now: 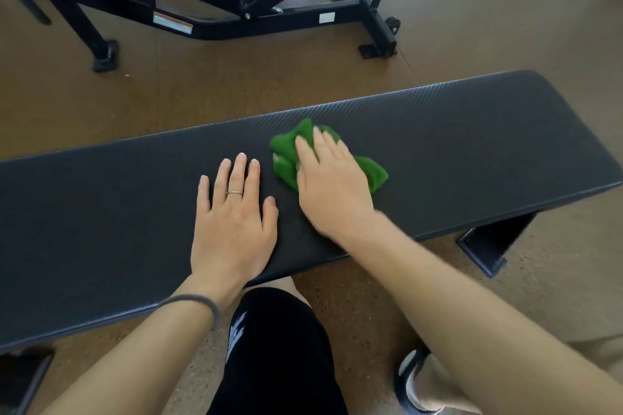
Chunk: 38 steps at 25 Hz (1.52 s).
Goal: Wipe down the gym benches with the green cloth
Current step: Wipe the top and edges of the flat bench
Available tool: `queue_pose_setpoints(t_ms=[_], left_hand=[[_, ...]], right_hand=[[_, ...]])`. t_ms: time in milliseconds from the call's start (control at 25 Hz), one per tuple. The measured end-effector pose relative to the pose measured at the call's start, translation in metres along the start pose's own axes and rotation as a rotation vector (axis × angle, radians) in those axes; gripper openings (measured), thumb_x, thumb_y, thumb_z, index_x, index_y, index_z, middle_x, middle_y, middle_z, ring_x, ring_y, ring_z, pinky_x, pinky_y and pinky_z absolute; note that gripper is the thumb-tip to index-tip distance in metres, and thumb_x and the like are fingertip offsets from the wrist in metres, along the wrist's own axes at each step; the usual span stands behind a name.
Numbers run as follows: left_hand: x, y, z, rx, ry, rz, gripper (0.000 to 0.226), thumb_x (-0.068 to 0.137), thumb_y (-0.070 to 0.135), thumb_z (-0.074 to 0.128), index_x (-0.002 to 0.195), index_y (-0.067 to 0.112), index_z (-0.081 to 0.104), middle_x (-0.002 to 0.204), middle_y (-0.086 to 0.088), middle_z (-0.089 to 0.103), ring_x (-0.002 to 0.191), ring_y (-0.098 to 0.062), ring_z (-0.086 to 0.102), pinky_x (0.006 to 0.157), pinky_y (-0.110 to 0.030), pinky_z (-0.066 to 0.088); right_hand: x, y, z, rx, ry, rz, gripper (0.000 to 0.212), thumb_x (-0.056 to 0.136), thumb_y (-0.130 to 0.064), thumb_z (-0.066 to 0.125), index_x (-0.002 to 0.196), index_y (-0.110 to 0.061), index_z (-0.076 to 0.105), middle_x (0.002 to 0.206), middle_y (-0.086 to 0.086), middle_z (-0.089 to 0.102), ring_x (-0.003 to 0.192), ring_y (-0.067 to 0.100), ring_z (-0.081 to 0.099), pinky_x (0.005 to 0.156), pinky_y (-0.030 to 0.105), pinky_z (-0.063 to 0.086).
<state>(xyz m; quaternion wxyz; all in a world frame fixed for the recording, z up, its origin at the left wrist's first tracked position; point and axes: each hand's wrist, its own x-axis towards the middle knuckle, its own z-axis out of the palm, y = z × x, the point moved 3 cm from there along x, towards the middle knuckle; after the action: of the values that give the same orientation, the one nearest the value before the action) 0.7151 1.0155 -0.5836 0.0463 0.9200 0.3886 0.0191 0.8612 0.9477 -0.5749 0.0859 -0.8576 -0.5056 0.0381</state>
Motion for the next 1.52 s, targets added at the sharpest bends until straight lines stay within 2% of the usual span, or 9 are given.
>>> queue_pose_setpoints(t_ms=[120,320,480,560,680,800,960,1360,1520], left_hand=[[-0.001,0.001,0.0,0.014,-0.003,0.01,0.069,0.102,0.045,0.007,0.163,0.016,0.018,0.172,-0.005,0.013,0.159,-0.023,0.007,0.127,-0.052,0.011],[0.004,-0.001,-0.001,0.004,-0.002,-0.012,0.068,0.102,0.045,0.011,0.163,0.014,0.02,0.171,-0.003,0.015,0.159,-0.021,0.008,0.128,-0.051,0.01],[0.002,-0.001,-0.001,0.001,-0.005,-0.009,0.069,0.102,0.047,0.01,0.163,0.017,0.019,0.172,-0.001,0.013,0.159,-0.019,0.007,0.128,-0.049,0.01],[0.001,-0.001,-0.001,-0.002,-0.008,-0.01,0.069,0.102,0.048,0.007,0.164,0.018,0.017,0.172,0.0,0.011,0.159,-0.018,0.005,0.129,-0.048,0.009],[0.001,0.001,0.0,0.01,0.0,-0.009,0.07,0.102,0.049,0.005,0.164,0.018,0.017,0.172,-0.001,0.012,0.159,-0.021,0.006,0.129,-0.05,0.009],[0.002,0.001,0.001,0.009,-0.001,-0.016,0.069,0.102,0.048,0.006,0.164,0.017,0.017,0.172,-0.002,0.012,0.159,-0.021,0.006,0.129,-0.05,0.008],[0.001,0.001,0.002,0.031,0.004,-0.001,0.068,0.104,0.045,0.009,0.163,0.013,0.017,0.171,-0.004,0.014,0.159,-0.022,0.008,0.128,-0.051,0.01],[0.004,0.001,-0.001,-0.003,0.005,-0.015,0.069,0.102,0.047,0.009,0.164,0.016,0.017,0.172,-0.001,0.012,0.159,-0.019,0.006,0.129,-0.049,0.009],[-0.001,0.0,0.0,-0.01,-0.014,-0.012,0.068,0.103,0.045,0.008,0.164,0.016,0.016,0.172,-0.002,0.01,0.159,-0.019,0.004,0.129,-0.049,0.007]], right_hand=[[-0.054,-0.013,0.003,0.051,-0.001,-0.09,0.057,0.105,-0.03,0.024,0.154,-0.01,0.043,0.162,0.017,0.039,0.151,0.03,0.034,0.126,0.045,0.025],[0.052,-0.018,-0.005,0.045,-0.04,-0.124,0.051,0.11,-0.03,0.029,0.158,-0.013,0.036,0.166,0.013,0.032,0.155,0.027,0.025,0.128,0.041,0.015],[0.094,0.014,-0.004,-0.012,-0.063,-0.14,0.045,0.106,-0.028,0.028,0.141,-0.011,0.052,0.141,0.015,0.055,0.133,0.033,0.05,0.114,0.045,0.035],[0.099,0.079,-0.016,-0.052,-0.027,-0.01,0.039,0.103,-0.024,0.03,0.129,-0.009,0.055,0.129,0.017,0.059,0.122,0.038,0.054,0.106,0.047,0.04],[0.089,0.152,-0.035,-0.065,-0.001,0.303,0.042,0.105,-0.018,0.026,0.136,-0.002,0.05,0.14,0.024,0.052,0.132,0.041,0.046,0.111,0.049,0.036],[0.072,0.084,-0.021,-0.039,0.054,0.228,0.071,0.089,-0.025,0.009,0.146,0.0,0.044,0.149,0.028,0.047,0.137,0.042,0.043,0.113,0.048,0.033],[0.022,-0.027,-0.004,0.06,-0.053,-0.098,0.053,0.107,-0.024,0.031,0.157,-0.009,0.036,0.164,0.02,0.032,0.154,0.033,0.027,0.127,0.044,0.017],[0.089,0.026,-0.014,0.034,-0.032,0.06,0.048,0.11,-0.026,0.027,0.155,-0.01,0.035,0.165,0.017,0.031,0.154,0.031,0.025,0.128,0.043,0.013],[-0.002,0.005,-0.008,0.055,0.046,0.007,0.051,0.106,-0.022,0.035,0.154,-0.006,0.041,0.161,0.023,0.036,0.151,0.036,0.033,0.126,0.047,0.022]])
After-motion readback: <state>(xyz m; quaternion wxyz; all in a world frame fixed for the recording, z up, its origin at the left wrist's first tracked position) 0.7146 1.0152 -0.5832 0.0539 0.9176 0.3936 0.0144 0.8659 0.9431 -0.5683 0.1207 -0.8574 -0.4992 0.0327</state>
